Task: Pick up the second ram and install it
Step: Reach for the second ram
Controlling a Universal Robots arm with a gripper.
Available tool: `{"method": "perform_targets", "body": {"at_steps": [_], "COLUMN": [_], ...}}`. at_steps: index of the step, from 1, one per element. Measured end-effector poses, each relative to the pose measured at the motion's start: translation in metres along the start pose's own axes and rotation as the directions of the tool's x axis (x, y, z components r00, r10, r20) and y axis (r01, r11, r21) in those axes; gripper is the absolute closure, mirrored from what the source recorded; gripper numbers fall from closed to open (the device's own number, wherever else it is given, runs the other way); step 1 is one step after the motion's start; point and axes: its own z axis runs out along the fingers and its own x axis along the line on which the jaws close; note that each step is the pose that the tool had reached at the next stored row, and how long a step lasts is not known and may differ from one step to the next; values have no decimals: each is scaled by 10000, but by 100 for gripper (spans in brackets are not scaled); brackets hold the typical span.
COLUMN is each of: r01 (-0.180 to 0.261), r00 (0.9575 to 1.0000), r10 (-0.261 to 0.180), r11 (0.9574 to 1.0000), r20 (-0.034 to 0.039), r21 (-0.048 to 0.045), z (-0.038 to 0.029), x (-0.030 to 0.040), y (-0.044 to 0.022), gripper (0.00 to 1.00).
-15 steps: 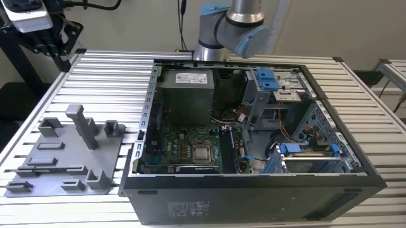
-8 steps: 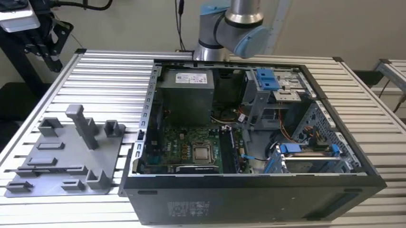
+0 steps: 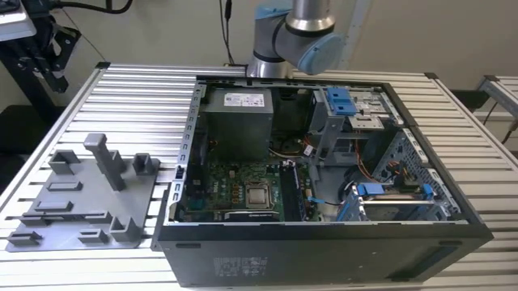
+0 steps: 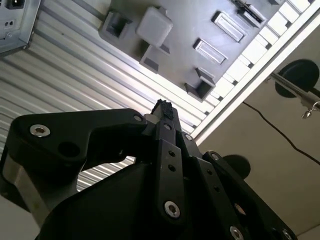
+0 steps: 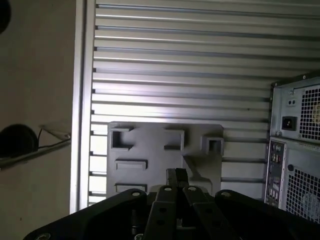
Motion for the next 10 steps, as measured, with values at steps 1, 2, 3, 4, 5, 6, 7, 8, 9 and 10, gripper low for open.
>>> {"method": "perform_targets", "body": {"at_steps": [1,2,3,4,5,6,7,8,9,10], "r01": [29,57,84,100,100,100,101,101,100,100], "r00": [10000,10000,10000,9999,9999,9999,9999,9999,9999,9999], "r10": [-29,-57,-84,-100,-100,-100,-101,-101,-100,-100], "r11": [10000,10000,10000,10000,10000,9999,9999,9999,10000,9999], "r20": [4,8,10,9,10,10,10,9,10,10], "r21": [-2,-3,-3,-1,-2,-3,-3,-2,-3,-3], "z": [1,2,2,1,2,2,2,1,1,1], "x": [17,34,51,63,67,67,67,67,72,79], "y": [0,1,2,2,2,2,2,2,1,-2], "gripper": [89,89,89,89,89,89,89,89,89,89]}}
